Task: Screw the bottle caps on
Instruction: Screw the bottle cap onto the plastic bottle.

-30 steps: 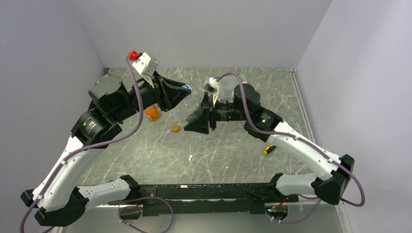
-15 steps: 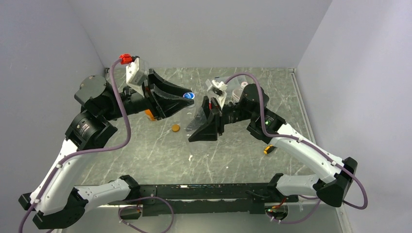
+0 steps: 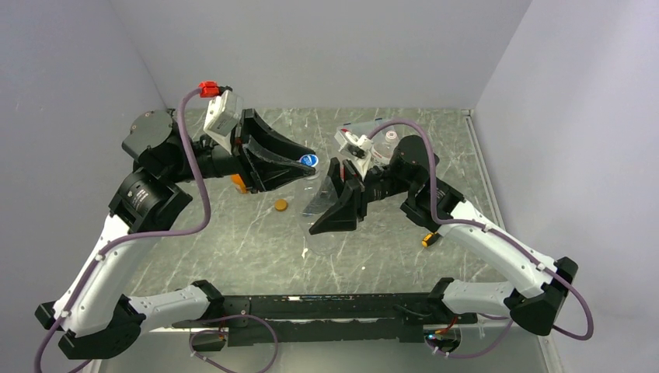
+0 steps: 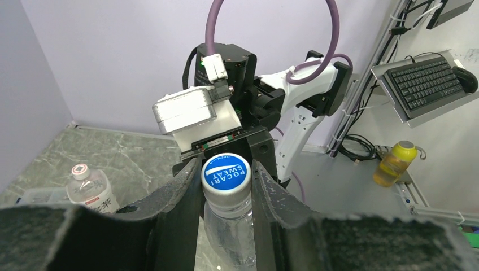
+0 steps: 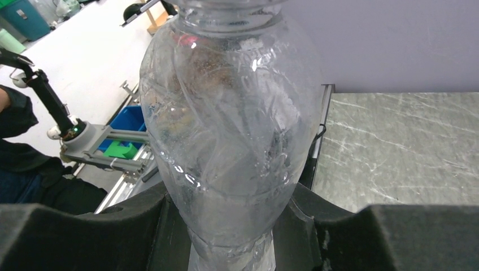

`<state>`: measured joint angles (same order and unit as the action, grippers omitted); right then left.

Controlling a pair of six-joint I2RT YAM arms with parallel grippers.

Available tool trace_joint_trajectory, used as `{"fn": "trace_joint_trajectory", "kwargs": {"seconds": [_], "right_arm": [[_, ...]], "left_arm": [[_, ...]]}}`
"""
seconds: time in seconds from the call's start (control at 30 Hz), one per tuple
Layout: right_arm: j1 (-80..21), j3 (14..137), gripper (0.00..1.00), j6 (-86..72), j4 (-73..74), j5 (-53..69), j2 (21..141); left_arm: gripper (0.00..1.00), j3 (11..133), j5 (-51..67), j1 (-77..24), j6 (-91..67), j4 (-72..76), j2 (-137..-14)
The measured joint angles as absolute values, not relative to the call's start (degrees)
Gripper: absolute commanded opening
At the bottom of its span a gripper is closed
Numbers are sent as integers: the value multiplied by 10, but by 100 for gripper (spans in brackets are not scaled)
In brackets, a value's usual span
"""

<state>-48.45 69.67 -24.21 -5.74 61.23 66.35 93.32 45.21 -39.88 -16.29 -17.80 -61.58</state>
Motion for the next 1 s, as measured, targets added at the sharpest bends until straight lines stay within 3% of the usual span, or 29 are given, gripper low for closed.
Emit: {"fn": "trace_joint_trajectory", "kwargs": {"seconds": [0.3,0.5,0.73,1.0], "right_arm": [[-484,697,18,-197,6,572,646],[-478,697,18,-163,9,529,629],[-479,697,19,-128,38,458,626],[-503,698,19,-115,79,236,635]], "left_arm": [[49,956,419,-398,-168,-234,-622],[79,964,373,-398,-168,-298,-626],[84,972,300,-398,-159,-326,-625],[82,943,189,-398,-144,-323,-591]]}}
